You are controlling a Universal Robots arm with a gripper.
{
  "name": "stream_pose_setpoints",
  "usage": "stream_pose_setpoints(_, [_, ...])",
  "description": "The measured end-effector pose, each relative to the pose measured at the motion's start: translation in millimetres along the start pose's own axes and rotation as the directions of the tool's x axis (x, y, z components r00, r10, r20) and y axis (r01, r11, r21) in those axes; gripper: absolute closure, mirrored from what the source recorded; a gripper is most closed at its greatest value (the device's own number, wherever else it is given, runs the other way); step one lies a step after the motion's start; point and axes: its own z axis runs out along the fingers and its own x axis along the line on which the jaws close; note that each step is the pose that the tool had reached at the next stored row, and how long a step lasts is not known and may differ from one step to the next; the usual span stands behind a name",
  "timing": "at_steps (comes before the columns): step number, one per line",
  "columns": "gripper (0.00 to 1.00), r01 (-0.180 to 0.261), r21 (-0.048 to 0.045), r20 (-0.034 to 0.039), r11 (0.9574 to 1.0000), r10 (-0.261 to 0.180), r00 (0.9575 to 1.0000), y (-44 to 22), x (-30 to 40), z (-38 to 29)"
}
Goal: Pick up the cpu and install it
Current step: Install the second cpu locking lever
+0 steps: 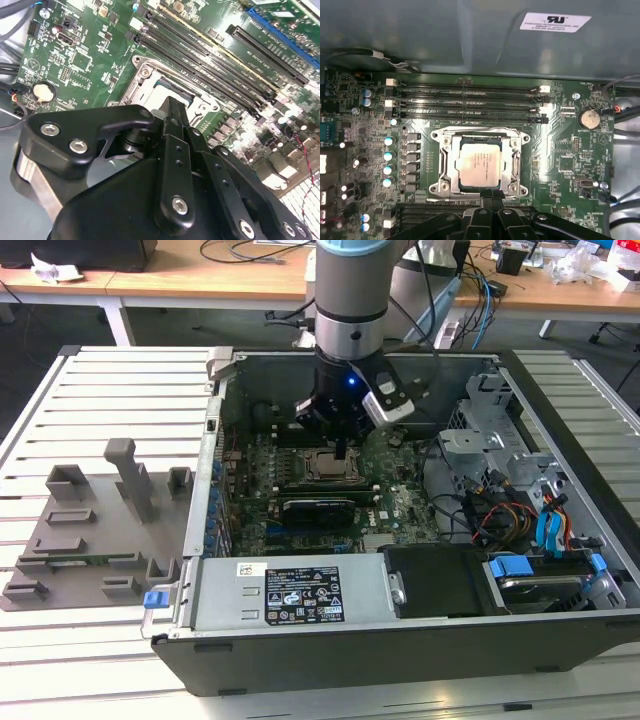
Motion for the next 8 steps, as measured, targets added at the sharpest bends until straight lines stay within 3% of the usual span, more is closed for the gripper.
stream_pose_setpoints(4, [0.89,0.001,0.0148,-0.0006,0.9999,-0.001,1.0000,1.1,-0.7,-17.1])
stream_pose_setpoints(8, [0.89,0.001,0.0151,-0.0005,0.9999,-0.001,1.0000,1.1,-0.8,-19.6])
